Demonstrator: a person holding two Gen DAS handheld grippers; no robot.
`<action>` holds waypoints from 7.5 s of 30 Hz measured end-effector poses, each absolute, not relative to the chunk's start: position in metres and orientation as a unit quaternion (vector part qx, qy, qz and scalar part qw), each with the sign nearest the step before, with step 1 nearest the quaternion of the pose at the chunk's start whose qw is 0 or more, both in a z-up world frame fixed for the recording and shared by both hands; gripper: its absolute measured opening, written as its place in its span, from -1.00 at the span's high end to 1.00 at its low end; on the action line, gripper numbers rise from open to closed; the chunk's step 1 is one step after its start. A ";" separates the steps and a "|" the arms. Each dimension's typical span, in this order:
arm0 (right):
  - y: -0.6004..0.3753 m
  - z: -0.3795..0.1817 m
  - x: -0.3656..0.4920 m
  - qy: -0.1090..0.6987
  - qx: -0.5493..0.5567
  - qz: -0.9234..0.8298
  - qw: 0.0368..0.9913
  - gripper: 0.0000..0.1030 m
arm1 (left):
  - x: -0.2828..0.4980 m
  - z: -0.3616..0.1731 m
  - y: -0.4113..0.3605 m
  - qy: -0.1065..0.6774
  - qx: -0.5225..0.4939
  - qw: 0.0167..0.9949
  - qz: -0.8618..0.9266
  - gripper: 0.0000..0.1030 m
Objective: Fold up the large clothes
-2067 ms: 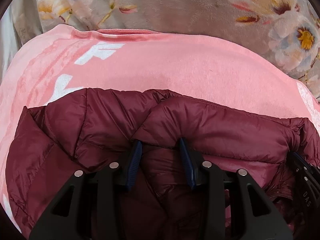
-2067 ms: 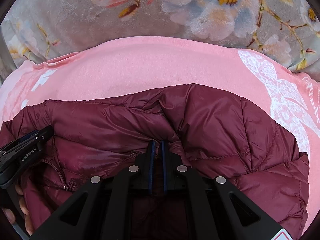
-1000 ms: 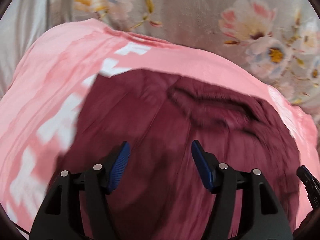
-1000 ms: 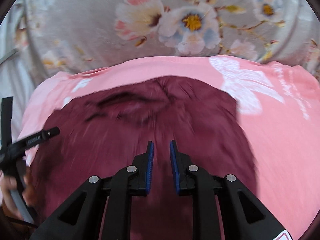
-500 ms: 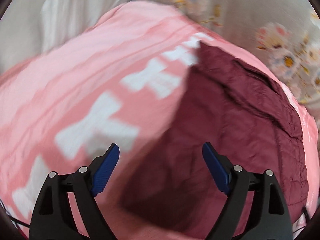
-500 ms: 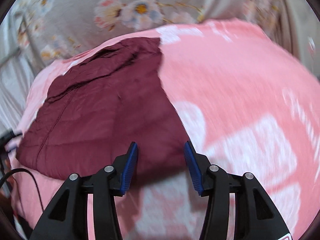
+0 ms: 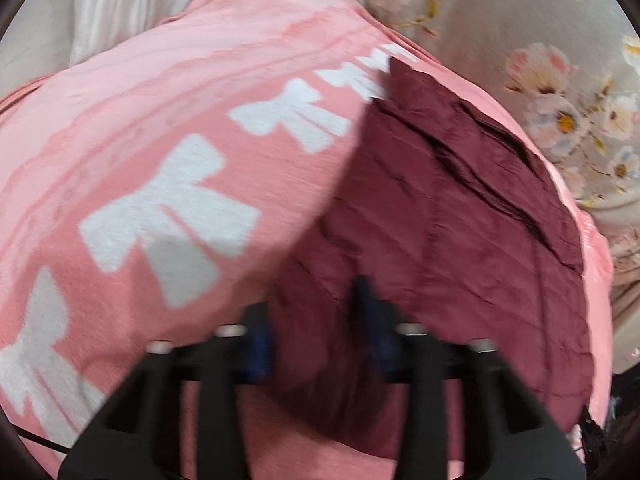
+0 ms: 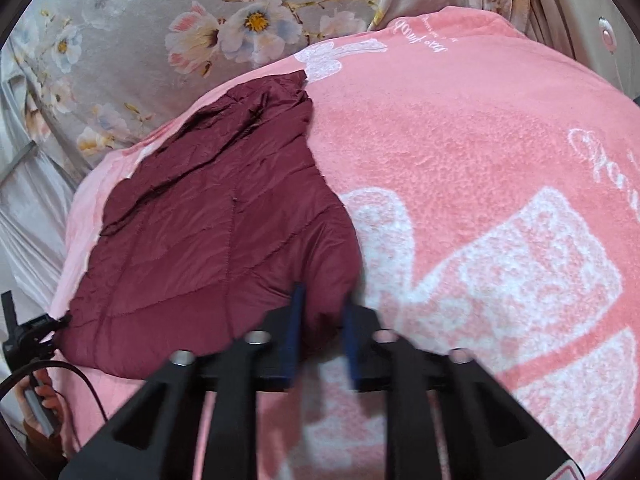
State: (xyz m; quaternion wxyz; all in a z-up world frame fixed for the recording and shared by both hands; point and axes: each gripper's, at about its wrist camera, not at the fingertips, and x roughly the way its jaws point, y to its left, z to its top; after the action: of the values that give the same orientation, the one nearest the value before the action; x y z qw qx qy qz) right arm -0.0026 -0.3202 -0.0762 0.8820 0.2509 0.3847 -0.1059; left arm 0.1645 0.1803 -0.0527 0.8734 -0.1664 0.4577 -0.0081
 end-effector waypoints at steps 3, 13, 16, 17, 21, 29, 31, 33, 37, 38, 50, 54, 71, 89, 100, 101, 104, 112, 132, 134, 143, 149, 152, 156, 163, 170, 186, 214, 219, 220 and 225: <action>-0.315 -0.050 -0.016 0.352 0.239 -0.094 0.900 0.93 | 0.149 -0.027 0.176 0.433 -0.162 0.886 -0.032 0.86; -0.265 0.077 -0.161 0.216 -0.020 -0.007 0.976 0.96 | 0.020 0.100 0.206 0.319 -0.157 0.923 -0.146 0.91; -0.260 0.096 -0.206 0.202 -0.037 -0.006 0.979 0.96 | -0.023 0.121 0.224 0.295 -0.164 0.930 -0.146 0.91; -0.261 0.100 -0.215 0.200 -0.026 -0.014 0.979 0.96 | -0.029 0.124 0.226 0.293 -0.167 0.931 -0.143 0.91; -0.272 0.102 -0.202 0.182 0.028 -0.028 0.982 0.96 | -0.020 0.131 0.217 0.290 -0.183 0.928 -0.142 0.90; -0.310 0.092 -0.095 0.160 0.121 -0.094 0.975 0.96 | 0.055 0.137 0.170 0.263 -0.146 0.952 -0.061 0.89; -0.316 0.090 -0.062 0.166 0.124 -0.110 0.972 0.97 | 0.090 0.134 0.157 0.265 -0.135 0.954 -0.035 0.89; -0.321 0.088 -0.020 0.178 0.130 -0.126 0.967 0.96 | 0.119 0.129 0.150 0.265 -0.126 0.956 -0.015 0.89; -0.322 0.078 0.046 0.201 0.136 -0.151 0.958 0.96 | 0.180 0.115 0.138 0.283 -0.116 0.952 0.011 0.89; -0.324 0.074 0.067 0.209 0.138 -0.156 0.955 0.96 | 0.193 0.112 0.135 0.287 -0.113 0.951 0.018 0.89; -0.337 -0.021 0.189 0.334 0.147 -0.202 0.909 0.96 | 0.321 0.004 0.090 0.392 -0.029 0.916 0.078 0.89; -0.341 -0.050 0.202 0.367 0.159 -0.201 0.894 0.96 | 0.336 -0.032 0.083 0.417 -0.021 0.905 0.080 0.86; -0.304 0.022 0.143 0.247 0.119 -0.210 0.938 0.39 | 0.274 0.041 0.103 0.286 -0.022 0.953 0.101 -0.63; -0.190 -0.051 0.255 0.400 0.117 -0.041 0.908 0.77 | 0.314 -0.032 -0.030 0.406 0.057 0.912 0.018 -0.57; -0.181 -0.070 0.256 0.400 0.084 -0.056 0.911 0.79 | 0.312 -0.057 -0.023 0.401 0.048 0.914 0.035 -0.60; -0.181 -0.071 0.256 0.401 0.086 -0.056 0.910 0.79 | 0.312 -0.058 -0.024 0.401 0.049 0.914 0.036 -0.60; -0.183 -0.073 0.257 0.404 0.091 -0.055 0.909 0.80 | 0.312 -0.058 -0.024 0.401 0.050 0.914 0.036 -0.60; -0.180 -0.076 0.259 0.408 0.082 -0.060 0.907 0.80 | 0.313 -0.061 -0.026 0.399 0.058 0.914 0.044 -0.62; -0.179 -0.077 0.260 0.409 0.070 -0.066 0.907 0.79 | 0.311 -0.061 -0.030 0.392 0.069 0.916 0.055 -0.63; -0.179 -0.077 0.260 0.410 0.069 -0.067 0.907 0.79 | 0.311 -0.061 -0.029 0.391 0.069 0.916 0.056 -0.63; -0.175 -0.077 0.262 0.410 0.058 -0.075 0.907 0.79 | 0.313 -0.061 -0.029 0.390 0.072 0.916 0.063 -0.66; -0.175 -0.077 0.262 0.411 0.059 -0.075 0.907 0.79 | 0.314 -0.061 -0.029 0.394 0.069 0.914 0.066 -0.73; -0.177 -0.073 0.258 0.408 0.064 -0.072 0.908 0.79 | 0.312 -0.058 -0.016 0.409 0.041 0.911 0.042 -0.75; -0.173 -0.050 0.222 0.390 0.080 -0.066 0.915 0.72 | 0.276 -0.033 0.021 0.403 -0.009 0.915 0.005 -0.75; -0.140 -0.029 0.140 0.371 0.098 -0.008 0.924 0.72 | 0.204 -0.001 0.130 0.391 -0.105 0.914 0.022 -0.79; -0.100 -0.043 0.088 0.368 0.094 0.010 0.925 0.72 | 0.159 -0.025 0.208 0.412 -0.186 0.890 0.053 -0.79; -0.098 -0.077 0.077 0.382 0.118 0.000 0.916 0.71 | 0.171 -0.069 0.178 0.451 -0.223 0.864 -0.021 -0.82; -0.176 -0.041 0.090 0.337 0.141 -0.073 0.928 0.74 | 0.119 0.027 0.190 0.344 -0.167 0.923 0.042 -0.02; -0.181 -0.046 0.117 0.348 0.136 -0.076 0.924 0.74 | 0.148 0.049 0.136 0.338 -0.127 0.932 -0.026 -0.01; -0.179 -0.051 0.123 0.356 0.137 -0.073 0.922 0.74 | 0.161 0.039 0.114 0.356 -0.110 0.927 -0.040 0.00; -0.168 -0.070 0.127 0.369 0.102 -0.085 0.920 0.74 | 0.192 -0.019 0.041 0.428 -0.064 0.898 -0.085 0.08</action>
State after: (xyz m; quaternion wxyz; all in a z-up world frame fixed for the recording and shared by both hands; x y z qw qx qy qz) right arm 0.1269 -0.1681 -0.0699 0.9198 0.1024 0.3690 -0.0853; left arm 0.1924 0.0410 -0.0192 0.8975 -0.0642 0.4278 -0.0852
